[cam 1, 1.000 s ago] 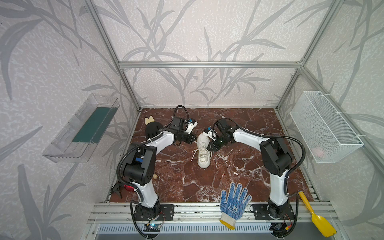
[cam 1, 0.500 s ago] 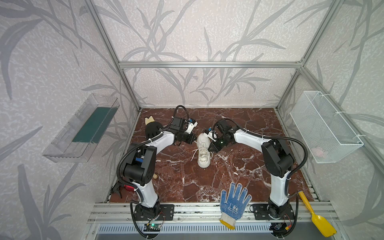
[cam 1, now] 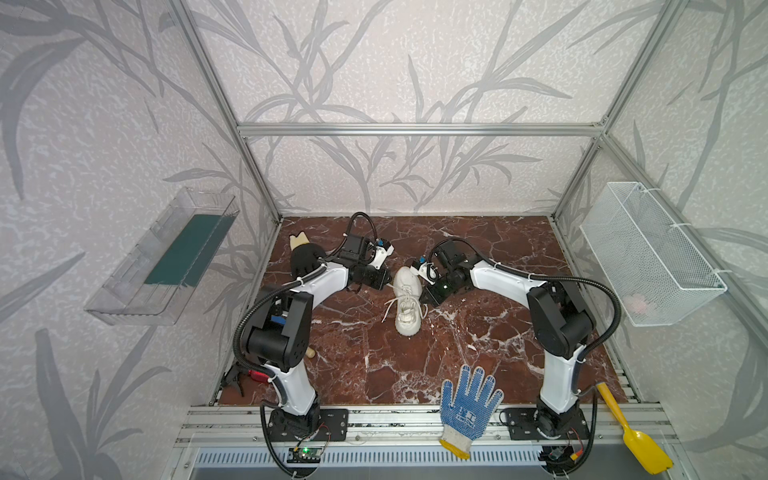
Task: Tie the shoes
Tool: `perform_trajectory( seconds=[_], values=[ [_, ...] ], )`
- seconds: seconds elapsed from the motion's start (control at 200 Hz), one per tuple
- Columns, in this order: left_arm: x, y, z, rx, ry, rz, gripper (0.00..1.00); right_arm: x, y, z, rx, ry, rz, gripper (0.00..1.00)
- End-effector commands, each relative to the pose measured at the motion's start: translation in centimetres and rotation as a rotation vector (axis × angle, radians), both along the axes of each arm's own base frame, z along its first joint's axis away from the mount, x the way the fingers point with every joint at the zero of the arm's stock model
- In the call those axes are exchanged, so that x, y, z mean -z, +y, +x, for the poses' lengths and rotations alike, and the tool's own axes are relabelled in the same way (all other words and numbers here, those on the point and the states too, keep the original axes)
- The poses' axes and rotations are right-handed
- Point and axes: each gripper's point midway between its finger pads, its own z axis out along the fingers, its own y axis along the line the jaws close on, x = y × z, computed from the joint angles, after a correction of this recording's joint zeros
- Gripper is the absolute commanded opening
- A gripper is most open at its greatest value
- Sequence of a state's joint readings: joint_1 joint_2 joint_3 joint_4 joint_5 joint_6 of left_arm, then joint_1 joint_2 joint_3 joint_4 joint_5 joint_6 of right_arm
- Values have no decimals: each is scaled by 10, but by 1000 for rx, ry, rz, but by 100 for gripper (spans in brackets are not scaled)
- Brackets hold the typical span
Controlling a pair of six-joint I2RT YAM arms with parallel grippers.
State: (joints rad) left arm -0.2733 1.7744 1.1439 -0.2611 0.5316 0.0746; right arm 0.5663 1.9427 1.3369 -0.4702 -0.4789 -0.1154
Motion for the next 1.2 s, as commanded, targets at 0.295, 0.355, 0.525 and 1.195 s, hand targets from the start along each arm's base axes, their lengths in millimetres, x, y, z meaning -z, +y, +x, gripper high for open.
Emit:
perform_trajectory(
  seconds=[0.295, 0.355, 0.525, 1.195],
  values=[
    [-7, 30, 10, -92, -11, 43, 0, 3, -30, -14, 64, 32, -81, 0],
    [-7, 31, 9, -95, -10, 41, 0, 4, -32, -14, 69, 34, -85, 0],
    [-5, 34, 10, -102, -3, 41, 0, 8, -38, -15, 74, 34, -115, 0],
    [-13, -6, -1, -27, 11, -83, 18, -22, 2, -6, 17, 106, 64, 21]
  ],
)
